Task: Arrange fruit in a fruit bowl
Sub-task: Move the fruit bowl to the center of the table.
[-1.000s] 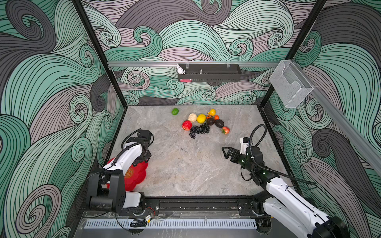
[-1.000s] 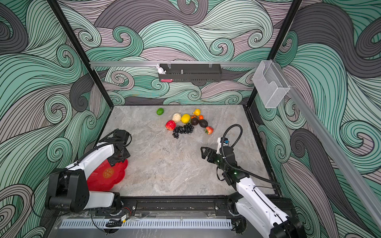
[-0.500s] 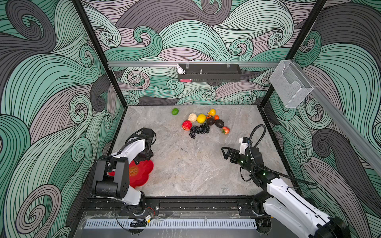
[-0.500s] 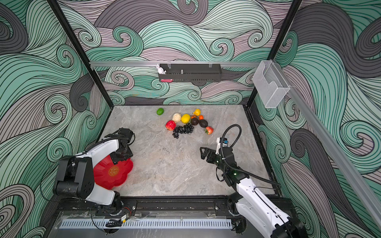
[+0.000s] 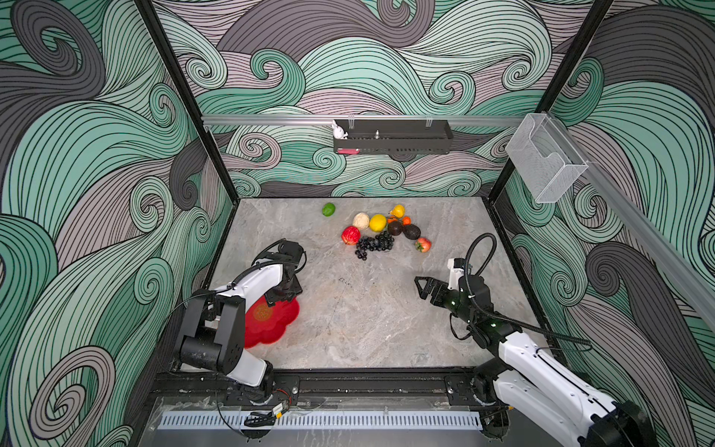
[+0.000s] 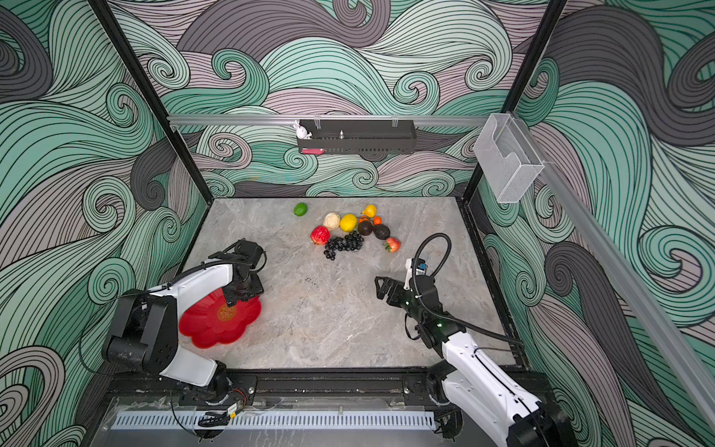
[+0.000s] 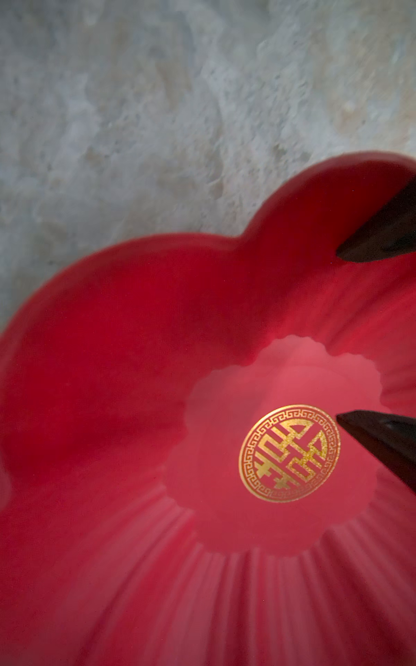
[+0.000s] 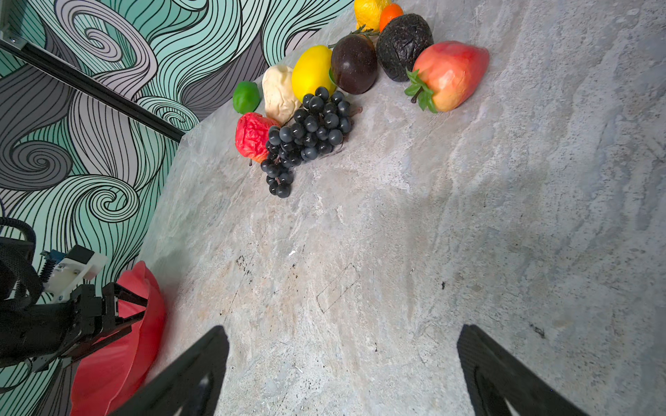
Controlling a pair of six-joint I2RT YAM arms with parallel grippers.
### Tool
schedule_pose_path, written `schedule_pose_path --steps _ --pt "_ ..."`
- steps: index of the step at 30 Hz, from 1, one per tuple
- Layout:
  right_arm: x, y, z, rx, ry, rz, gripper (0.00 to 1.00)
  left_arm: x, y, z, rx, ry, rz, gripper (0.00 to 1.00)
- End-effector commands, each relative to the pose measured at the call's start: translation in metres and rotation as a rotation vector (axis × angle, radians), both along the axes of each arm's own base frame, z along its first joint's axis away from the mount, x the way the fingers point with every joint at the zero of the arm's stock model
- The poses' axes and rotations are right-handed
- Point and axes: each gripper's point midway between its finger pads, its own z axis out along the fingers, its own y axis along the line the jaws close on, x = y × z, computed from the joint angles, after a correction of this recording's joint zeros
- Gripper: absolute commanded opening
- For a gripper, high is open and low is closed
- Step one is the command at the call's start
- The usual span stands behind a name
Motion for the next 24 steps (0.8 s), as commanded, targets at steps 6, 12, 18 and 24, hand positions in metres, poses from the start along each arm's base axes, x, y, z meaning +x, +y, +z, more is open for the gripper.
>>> schedule_pose_path --steps 6,12,18,24 --pt "0.001 -0.003 -0.001 -0.022 -0.008 -0.016 1.00 0.011 -0.079 0.004 -0.145 -0.049 -0.121 0.69" --pt "0.002 -0.013 -0.002 -0.050 -0.006 -0.064 1.00 0.010 -0.149 0.004 -0.206 -0.058 -0.240 0.68" --pt "-0.001 -0.032 -0.002 -0.094 -0.011 -0.144 1.00 0.003 -0.227 0.003 -0.274 -0.054 -0.368 0.69" --pt "-0.005 -0.046 0.002 -0.123 -0.020 -0.206 1.00 -0.002 -0.303 0.018 -0.356 -0.066 -0.503 0.70"
